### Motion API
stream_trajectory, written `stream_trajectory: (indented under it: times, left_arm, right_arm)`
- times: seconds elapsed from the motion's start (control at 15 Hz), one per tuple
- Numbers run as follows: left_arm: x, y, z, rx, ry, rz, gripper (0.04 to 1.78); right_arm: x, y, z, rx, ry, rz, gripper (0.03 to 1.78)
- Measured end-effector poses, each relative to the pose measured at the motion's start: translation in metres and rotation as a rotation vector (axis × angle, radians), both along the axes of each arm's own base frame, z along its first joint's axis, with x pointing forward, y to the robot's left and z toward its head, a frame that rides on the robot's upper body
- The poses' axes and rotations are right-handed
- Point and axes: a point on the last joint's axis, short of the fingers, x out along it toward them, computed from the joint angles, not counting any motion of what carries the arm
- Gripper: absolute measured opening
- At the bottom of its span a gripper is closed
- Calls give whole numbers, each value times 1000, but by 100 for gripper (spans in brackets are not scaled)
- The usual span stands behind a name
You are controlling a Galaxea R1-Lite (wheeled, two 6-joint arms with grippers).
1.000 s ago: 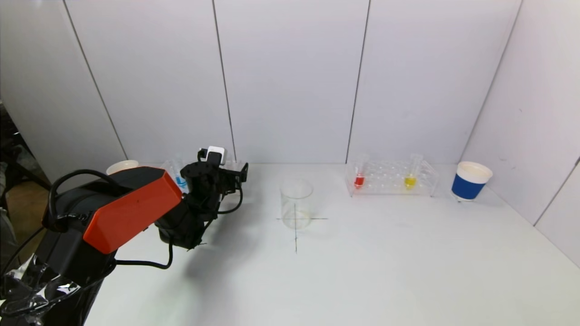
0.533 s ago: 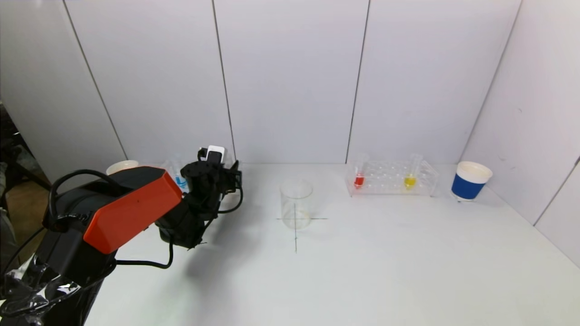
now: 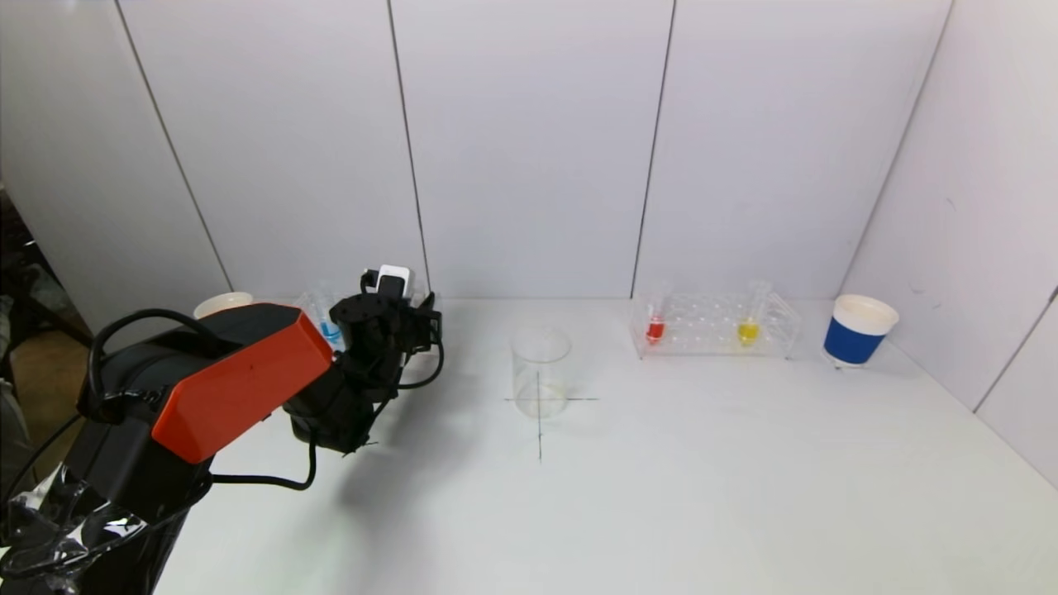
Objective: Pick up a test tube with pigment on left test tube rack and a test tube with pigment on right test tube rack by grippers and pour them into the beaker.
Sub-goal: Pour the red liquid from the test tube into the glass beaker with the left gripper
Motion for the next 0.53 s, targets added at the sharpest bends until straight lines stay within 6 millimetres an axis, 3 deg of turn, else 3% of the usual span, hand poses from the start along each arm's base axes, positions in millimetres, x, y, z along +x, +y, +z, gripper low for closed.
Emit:
stream_trajectory:
  times: [0.53]
  left_arm:
    - [-1,0,6,-3,-13,2,48]
  right_arm:
    - [0,0,0,0,0,0,177]
